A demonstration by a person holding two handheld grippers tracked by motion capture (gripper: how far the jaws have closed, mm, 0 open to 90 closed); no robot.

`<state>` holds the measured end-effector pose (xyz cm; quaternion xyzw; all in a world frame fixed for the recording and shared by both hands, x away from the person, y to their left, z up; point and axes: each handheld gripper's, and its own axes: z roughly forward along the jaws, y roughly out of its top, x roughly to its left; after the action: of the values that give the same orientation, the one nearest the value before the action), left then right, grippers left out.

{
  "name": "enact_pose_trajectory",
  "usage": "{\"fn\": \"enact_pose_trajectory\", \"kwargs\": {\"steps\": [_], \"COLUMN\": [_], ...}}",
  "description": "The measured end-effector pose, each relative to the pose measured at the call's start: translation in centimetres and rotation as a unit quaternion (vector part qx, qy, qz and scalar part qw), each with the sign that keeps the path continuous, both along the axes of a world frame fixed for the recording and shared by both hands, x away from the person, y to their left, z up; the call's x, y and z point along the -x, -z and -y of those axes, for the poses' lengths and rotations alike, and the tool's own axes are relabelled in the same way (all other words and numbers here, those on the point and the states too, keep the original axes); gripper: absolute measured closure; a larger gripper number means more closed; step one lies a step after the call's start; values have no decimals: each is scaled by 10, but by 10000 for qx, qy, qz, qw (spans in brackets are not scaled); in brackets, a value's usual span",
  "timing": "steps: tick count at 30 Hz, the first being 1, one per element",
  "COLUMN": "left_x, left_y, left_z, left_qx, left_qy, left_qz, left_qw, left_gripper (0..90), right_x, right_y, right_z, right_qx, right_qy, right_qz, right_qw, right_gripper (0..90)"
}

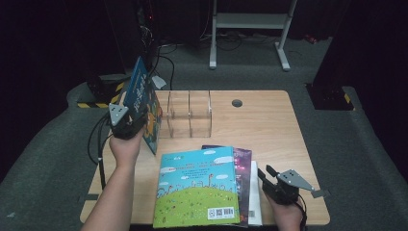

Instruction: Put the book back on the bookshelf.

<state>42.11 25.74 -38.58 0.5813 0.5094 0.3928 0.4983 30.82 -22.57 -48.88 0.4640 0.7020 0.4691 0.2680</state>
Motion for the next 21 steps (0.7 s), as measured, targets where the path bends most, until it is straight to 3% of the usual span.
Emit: {"fn": "enact_pose_trajectory", "kwargs": {"steps": [10, 21], "left_x": [10, 28], "left_y": [3, 9], "left_z": [-1, -2], "left_qx": [-5, -45], "left_qy": [-19, 117], "left_qz": [19, -153], "left_qw": [10000, 9998], "left_gripper": [504, 454], "right_x": [0, 0], "right_y": [0, 0], "right_z": [-1, -2], "right_qx": [9, 20], "right_qy": [-15, -35], "right_qz": [-1, 11], "right_qw": [10000, 10000], "right_gripper": [598, 595]}}
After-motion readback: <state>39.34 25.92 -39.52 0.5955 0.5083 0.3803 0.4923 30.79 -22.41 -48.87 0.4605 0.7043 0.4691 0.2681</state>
